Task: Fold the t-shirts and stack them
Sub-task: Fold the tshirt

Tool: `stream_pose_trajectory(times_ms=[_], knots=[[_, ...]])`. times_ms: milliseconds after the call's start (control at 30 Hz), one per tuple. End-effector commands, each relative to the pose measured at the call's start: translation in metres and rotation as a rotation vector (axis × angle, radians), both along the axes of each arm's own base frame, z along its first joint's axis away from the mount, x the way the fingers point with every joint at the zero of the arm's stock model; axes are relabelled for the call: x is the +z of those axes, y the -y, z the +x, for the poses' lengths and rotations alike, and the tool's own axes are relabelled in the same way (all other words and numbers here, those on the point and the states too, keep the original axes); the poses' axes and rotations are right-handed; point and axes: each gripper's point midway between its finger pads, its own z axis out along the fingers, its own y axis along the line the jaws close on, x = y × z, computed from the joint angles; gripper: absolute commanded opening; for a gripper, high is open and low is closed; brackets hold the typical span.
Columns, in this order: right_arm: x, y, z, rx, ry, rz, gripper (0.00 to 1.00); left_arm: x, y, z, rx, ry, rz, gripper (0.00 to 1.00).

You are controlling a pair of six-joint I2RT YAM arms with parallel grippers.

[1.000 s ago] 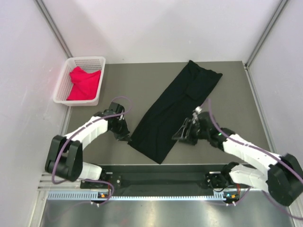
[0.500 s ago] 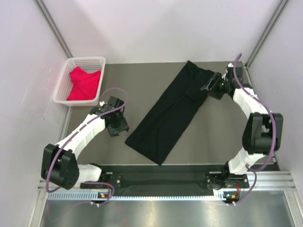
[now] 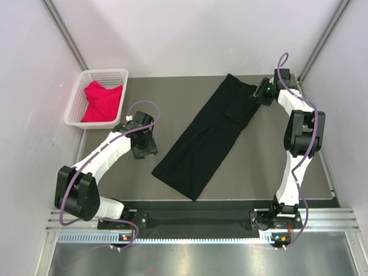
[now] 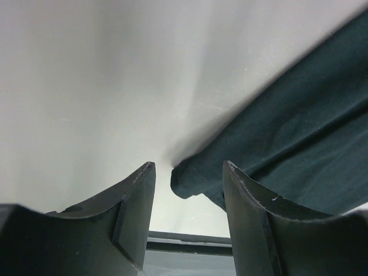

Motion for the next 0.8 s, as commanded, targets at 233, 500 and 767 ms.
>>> stream_pose_trajectory(times_ms=[233,500,767], knots=[[0.017,0.056,0.023,-0.065,0.055,-0.163,0.57,-0.006,0.011,0.013,-0.037,0.002,-0.034,0.55],[-0.003,0.056,0.033,-0.028,0.026,-0.147,0.54,-0.012,0.014,0.02,-0.042,-0.016,-0.033,0.54],[-0.011,0.052,0.042,-0.01,0.035,-0.126,0.48,-0.013,0.011,0.02,-0.035,-0.026,-0.031,0.54]])
